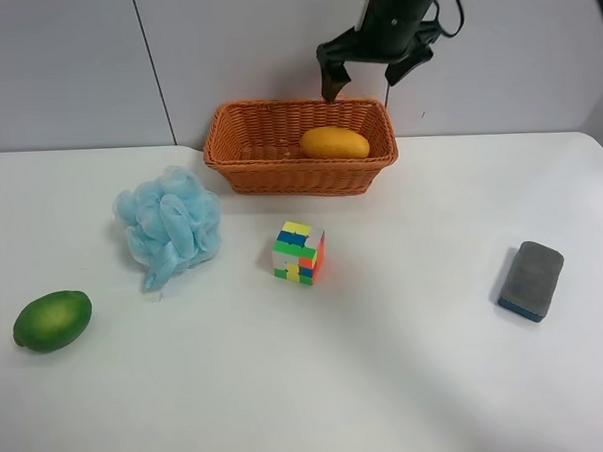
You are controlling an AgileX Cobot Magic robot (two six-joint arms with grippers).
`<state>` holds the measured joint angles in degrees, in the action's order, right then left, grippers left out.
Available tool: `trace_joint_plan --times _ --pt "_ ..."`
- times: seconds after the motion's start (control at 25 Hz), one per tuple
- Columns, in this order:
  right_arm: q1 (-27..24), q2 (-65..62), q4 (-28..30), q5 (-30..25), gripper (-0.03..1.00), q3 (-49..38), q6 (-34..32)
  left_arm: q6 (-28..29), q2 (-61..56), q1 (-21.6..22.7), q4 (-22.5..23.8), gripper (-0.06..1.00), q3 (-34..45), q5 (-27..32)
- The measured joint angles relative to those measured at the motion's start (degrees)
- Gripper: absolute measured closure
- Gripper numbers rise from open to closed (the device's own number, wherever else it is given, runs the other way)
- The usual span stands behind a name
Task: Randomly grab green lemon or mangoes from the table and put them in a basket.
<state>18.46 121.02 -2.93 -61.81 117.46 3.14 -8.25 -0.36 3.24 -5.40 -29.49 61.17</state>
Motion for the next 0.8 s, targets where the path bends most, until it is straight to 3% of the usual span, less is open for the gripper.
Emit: trace_joint_plan --times 0.12,0.4,0.6,0.8 --pt "0.0 -4.7 0.3 -6.2 -0.02 0.0 0.0 0.0 0.0 0.0 0.0 -0.05 0.0 0.0" --pt "0.0 -13.8 1.3 -7.6 -0.02 -2.8 -0.1 0.0 0.0 0.0 0.0 -0.05 0.0 0.0" --pt "0.0 -26.0 1.4 -7.6 -0.02 -15.4 -0.1 0.0 0.0 0.0 0.0 -0.05 0.0 0.0" --pt "0.0 -44.9 1.4 -8.0 -0.02 -33.6 -0.1 0.0 0.0 0.0 0.0 -0.05 0.0 0.0"
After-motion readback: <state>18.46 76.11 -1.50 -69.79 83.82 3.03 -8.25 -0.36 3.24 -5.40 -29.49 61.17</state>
